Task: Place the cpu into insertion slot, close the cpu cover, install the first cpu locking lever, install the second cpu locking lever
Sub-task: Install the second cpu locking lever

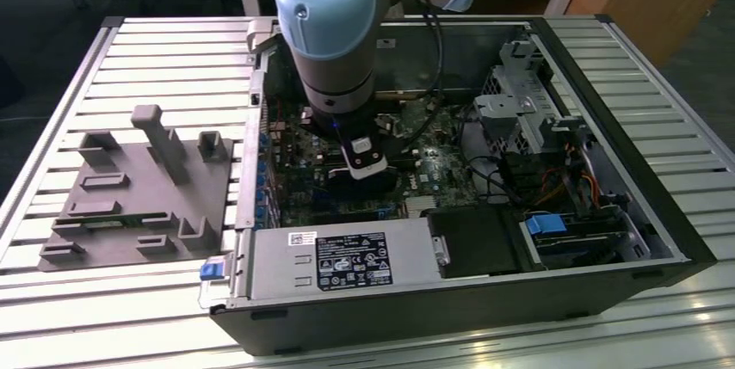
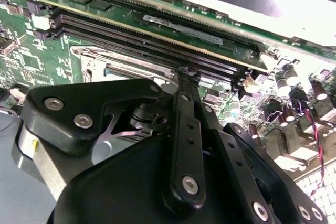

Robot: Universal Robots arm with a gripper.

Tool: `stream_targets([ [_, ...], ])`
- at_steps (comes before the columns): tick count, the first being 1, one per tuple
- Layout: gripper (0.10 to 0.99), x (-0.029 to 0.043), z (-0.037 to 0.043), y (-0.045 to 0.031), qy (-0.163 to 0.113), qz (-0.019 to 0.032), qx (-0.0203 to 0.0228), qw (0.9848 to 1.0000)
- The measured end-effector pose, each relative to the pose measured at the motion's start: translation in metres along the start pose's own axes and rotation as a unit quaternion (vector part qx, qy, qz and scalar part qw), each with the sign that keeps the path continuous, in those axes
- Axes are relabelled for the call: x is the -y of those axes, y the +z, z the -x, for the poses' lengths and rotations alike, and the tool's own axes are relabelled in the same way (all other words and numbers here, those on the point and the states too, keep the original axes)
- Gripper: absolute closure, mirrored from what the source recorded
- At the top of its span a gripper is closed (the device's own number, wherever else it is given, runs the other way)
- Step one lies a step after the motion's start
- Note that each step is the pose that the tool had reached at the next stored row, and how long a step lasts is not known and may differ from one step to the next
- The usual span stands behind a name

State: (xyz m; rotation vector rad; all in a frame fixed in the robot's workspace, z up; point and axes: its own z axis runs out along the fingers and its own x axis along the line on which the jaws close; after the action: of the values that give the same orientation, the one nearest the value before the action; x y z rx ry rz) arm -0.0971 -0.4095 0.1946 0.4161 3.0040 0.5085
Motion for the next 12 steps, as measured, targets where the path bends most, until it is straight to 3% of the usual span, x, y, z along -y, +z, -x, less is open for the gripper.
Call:
stream_targets([
  [6, 0.984, 0.0015, -0.0023, 0.0025, 0.001, 0.0081, -0.0021, 1.0],
  [12, 0.984, 0.0029, -0.0047, 0.0044, 0.001, 0.0094, -0.0025, 1.0],
])
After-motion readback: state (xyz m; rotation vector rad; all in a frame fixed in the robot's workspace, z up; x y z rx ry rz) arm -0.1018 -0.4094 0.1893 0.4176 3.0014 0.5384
